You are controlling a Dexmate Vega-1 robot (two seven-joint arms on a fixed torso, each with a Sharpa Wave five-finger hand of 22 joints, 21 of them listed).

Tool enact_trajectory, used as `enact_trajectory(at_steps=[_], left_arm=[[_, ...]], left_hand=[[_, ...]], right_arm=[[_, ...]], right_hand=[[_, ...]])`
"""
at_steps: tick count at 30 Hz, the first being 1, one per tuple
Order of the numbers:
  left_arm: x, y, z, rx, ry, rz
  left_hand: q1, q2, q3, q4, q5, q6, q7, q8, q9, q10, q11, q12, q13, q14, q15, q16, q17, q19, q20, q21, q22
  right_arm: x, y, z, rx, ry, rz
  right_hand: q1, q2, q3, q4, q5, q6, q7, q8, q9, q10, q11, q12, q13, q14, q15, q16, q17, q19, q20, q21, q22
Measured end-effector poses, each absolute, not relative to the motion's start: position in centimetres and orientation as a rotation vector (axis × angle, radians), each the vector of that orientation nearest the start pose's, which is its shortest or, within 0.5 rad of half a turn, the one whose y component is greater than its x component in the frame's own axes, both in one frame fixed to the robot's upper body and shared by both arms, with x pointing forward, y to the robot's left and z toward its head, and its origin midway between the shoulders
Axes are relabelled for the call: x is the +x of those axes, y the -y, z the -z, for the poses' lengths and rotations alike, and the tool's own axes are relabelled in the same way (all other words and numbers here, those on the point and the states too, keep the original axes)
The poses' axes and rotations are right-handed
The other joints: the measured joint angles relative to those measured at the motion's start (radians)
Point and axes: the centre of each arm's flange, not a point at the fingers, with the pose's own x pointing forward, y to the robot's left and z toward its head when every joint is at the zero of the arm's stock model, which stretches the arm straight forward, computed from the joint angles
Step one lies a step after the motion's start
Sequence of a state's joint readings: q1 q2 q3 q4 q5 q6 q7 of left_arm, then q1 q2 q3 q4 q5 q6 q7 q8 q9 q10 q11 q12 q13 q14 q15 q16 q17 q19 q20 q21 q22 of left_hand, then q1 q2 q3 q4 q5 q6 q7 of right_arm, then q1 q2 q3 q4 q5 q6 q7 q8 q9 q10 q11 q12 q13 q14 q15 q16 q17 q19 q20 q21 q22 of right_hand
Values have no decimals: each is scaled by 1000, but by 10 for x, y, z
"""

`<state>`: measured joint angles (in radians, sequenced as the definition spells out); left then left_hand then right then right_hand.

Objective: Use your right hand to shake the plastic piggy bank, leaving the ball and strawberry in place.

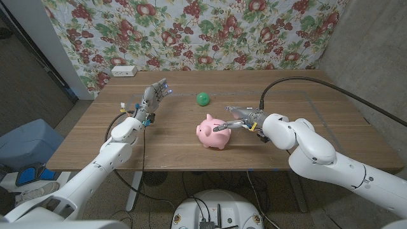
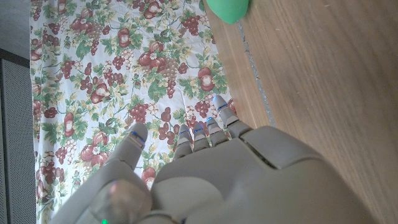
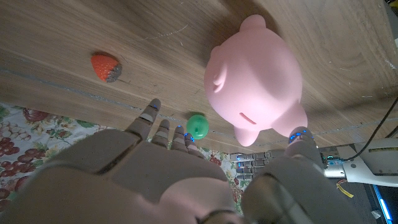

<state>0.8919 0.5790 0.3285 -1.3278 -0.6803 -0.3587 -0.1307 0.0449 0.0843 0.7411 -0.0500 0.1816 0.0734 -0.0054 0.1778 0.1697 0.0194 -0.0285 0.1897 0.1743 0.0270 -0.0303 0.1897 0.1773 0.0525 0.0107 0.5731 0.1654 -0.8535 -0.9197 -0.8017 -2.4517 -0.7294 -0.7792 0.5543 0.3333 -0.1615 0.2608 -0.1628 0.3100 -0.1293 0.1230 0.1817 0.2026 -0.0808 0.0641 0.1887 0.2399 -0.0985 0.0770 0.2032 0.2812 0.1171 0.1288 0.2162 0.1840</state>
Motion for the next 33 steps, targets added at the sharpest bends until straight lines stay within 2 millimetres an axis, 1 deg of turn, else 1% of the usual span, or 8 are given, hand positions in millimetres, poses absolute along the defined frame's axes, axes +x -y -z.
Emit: enact_trajectory(at_steps=[3, 15, 17, 19, 22, 24, 31, 33], left_arm=[[631, -318, 27, 2, 652, 259], [628, -318, 30, 1, 652, 257], [627, -319, 30, 1, 652, 256], [627, -319, 30, 1, 652, 255], [625, -319, 31, 0, 652, 253], [625, -319, 31, 0, 652, 253], [622, -321, 32, 1, 654, 248], [621, -321, 32, 2, 655, 247]], left_hand=[[0, 0, 0, 0, 0, 0, 0, 0, 0, 0, 0, 0, 0, 0, 0, 0, 0, 0, 0, -4, 0], [-7, 1, 0, 0, 0, -4, 4, 0, 0, 0, 0, 0, 0, 0, 0, 0, 0, 5, -5, -4, 0], [-8, 0, 0, 0, 0, -4, 4, 0, 0, 0, 0, 0, 0, 0, 0, 0, 0, 5, -5, -5, 0], [-8, 0, -2, 2, 0, -4, 4, 0, 0, 0, 0, 0, 0, 0, 0, 0, 0, 10, 0, -11, 0], [-12, -4, -3, 3, 0, -4, 4, 0, 0, 0, 0, 0, 0, 0, 0, 0, 0, 11, 0, -11, 0], [-12, -4, -3, 3, 0, -4, 4, 0, 0, 0, 0, 0, 0, 0, 0, 0, 0, 11, 0, -15, 0], [-12, -4, -3, 3, 0, -4, 4, 0, 0, 0, 0, 0, 0, 0, 0, 0, 0, 11, 0, -15, 0], [-12, -4, -3, 3, 0, -4, 4, 0, 0, 0, 0, 0, 0, 0, 0, 0, 0, 11, 0, -15, 0]], right_arm=[[458, 119, 29, -1571, 329, -317], [455, 111, 32, -1605, 309, -333], [456, 110, 32, -1609, 309, -335], [456, 109, 32, -1614, 310, -337], [456, 106, 33, -1625, 313, -346], [457, 105, 33, -1632, 314, -350], [459, 100, 34, -1655, 310, -364], [460, 98, 34, -1662, 309, -367]], right_hand=[[9, 9, 0, 0, 7, -9, -1, 0, 0, -5, 6, 0, 0, 0, 0, 0, 5, 0, 0, 0, 0], [32, 32, 5, -5, 17, -11, 0, 12, 5, -16, -5, 8, 4, -5, 5, 5, 5, 0, 0, 0, 0], [42, 26, 9, -5, 19, -11, 0, 12, 5, -16, -5, 8, 6, -5, 5, 5, 5, 1, 0, 0, 0], [50, 34, 12, -3, 23, -11, 0, 19, 5, -16, -5, 8, 9, -5, 6, 5, 5, 6, 6, 0, 0], [55, 40, 17, -8, 23, -11, 0, 19, 5, -16, -5, 12, 9, -1, 9, 5, 5, 6, 6, 0, 0], [65, 49, 20, -5, 23, -11, 0, 19, 5, -16, -5, 12, 9, -1, 9, 5, 5, 6, 6, 0, 0], [91, 46, 30, -7, 27, -11, 0, 19, 5, -16, -5, 12, 9, -1, 9, 12, 5, 10, 9, 0, -3], [99, 54, 32, -7, 27, -11, 0, 19, 5, -16, -5, 12, 9, -1, 9, 12, 5, 13, 13, 0, -3]])
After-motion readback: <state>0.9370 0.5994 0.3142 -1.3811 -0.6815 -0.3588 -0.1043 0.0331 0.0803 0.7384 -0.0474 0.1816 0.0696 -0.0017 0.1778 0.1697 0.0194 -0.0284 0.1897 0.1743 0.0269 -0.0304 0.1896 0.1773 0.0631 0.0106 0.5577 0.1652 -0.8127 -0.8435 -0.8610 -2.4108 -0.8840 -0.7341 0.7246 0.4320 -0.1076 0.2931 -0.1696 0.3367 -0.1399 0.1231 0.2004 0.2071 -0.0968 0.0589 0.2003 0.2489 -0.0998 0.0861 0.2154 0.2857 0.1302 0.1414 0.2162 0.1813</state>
